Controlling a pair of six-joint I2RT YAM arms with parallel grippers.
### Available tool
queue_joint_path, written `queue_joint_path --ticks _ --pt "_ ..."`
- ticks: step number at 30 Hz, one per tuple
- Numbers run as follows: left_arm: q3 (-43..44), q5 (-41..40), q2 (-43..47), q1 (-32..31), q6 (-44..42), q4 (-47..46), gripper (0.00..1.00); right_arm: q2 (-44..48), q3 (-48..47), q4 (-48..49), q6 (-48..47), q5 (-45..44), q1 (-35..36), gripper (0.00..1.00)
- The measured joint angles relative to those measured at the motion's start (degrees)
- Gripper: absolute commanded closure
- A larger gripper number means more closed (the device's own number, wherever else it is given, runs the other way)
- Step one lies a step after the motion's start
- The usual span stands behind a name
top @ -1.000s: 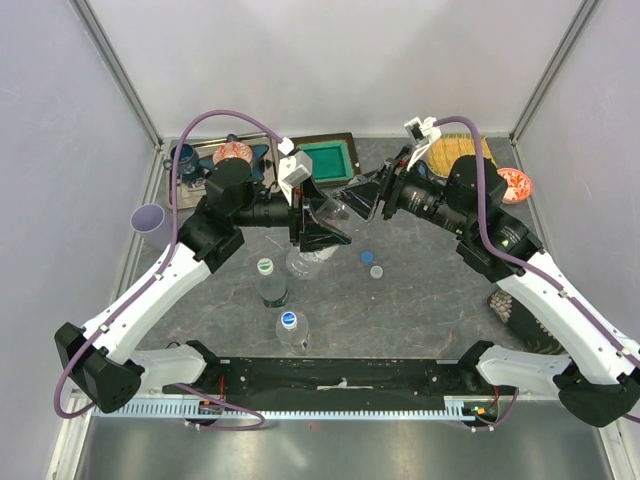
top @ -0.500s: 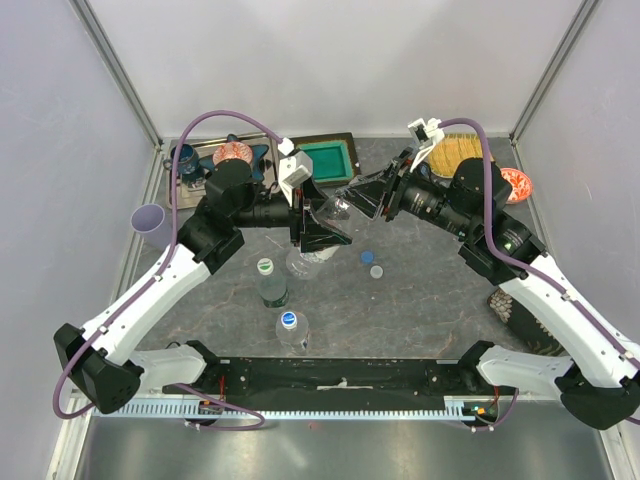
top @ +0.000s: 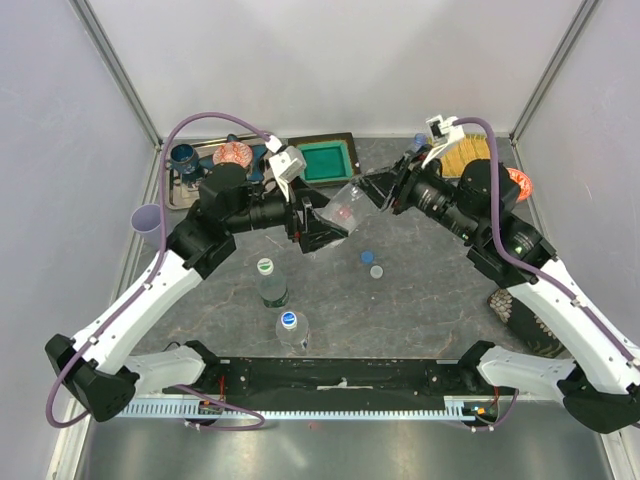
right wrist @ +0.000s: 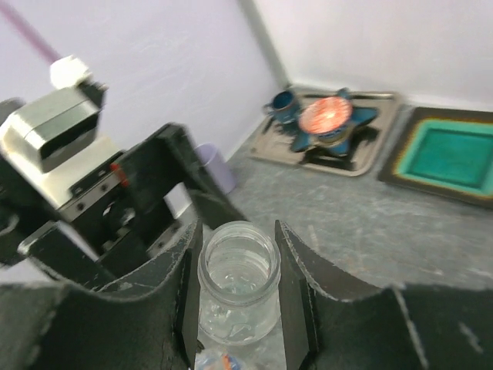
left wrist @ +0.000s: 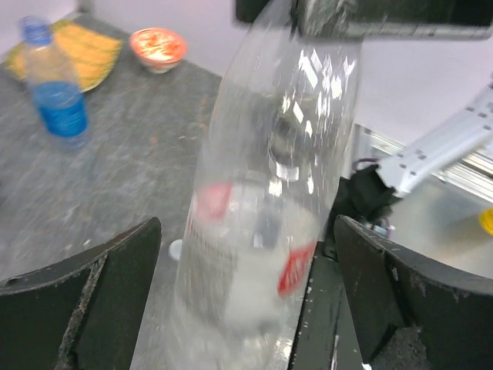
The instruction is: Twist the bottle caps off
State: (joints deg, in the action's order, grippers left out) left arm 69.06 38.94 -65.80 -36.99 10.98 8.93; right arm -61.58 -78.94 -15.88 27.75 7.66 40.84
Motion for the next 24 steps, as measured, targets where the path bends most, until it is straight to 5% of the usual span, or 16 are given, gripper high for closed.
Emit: queue_joint_path --ticks 14,24 --pt "-0.1 -32.6 16.2 0.0 -0.7 10.1 0.00 -9.4 -6.2 -3.5 -10.8 -52.6 -1.5 1.00" --pt "-8.5 -39.6 22.9 0.0 0.6 12.0 0.00 -21.8 4.4 0.1 -8.5 -65.2 -11.1 1.00"
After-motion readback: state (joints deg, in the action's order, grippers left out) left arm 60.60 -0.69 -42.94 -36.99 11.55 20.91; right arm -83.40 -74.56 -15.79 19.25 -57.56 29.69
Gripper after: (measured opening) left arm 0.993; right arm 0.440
